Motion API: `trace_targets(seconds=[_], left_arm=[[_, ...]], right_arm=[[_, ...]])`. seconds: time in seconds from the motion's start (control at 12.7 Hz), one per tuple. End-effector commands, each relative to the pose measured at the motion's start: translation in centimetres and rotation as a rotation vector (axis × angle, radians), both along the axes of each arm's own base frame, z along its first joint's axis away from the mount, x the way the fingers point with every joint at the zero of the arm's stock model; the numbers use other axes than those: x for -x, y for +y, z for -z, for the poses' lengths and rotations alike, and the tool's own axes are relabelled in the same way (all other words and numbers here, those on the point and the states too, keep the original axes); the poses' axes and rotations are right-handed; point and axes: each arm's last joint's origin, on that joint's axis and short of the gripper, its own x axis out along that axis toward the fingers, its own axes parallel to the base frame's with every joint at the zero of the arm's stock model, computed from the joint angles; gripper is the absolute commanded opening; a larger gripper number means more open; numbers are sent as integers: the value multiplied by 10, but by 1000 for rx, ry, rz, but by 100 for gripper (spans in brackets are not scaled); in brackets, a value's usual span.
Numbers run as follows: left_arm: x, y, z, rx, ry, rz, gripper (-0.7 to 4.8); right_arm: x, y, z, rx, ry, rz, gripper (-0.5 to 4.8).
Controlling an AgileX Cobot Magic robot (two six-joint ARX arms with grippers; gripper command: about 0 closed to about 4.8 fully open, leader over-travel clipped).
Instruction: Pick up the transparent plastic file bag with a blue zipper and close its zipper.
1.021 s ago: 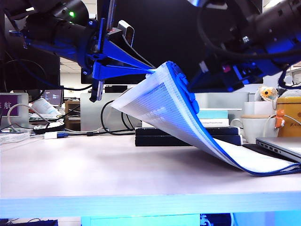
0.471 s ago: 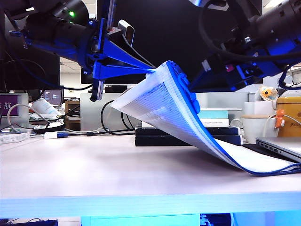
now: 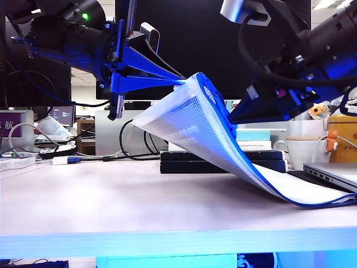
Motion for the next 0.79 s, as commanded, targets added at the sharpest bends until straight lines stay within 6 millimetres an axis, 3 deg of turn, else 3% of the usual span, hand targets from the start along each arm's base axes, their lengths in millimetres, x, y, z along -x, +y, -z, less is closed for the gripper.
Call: trace_targets(seconds=[0.08, 0.31, 0.39, 0.47, 0.55, 0.79], left_arm=[[1, -1, -6, 64, -8, 62, -6], [2, -1, -6, 80, -36, 90, 4], [2, -1, -6, 83, -69, 98, 73], [1, -1, -5, 82, -139, 107, 431], [1, -1, -5, 66, -171, 95, 479], [-1, 3, 4, -161, -501, 48, 479]], right_arm=[[-1, -1, 0, 28, -11, 39, -5], [-3, -1, -4, 4, -42, 55, -5], [-3, 0, -6, -8, -55, 56, -5], [-4, 0, -9, -30, -77, 57, -5], [-4, 1, -11, -38, -85, 57, -5], [-9, 5, -27, -56, -130, 53, -5]])
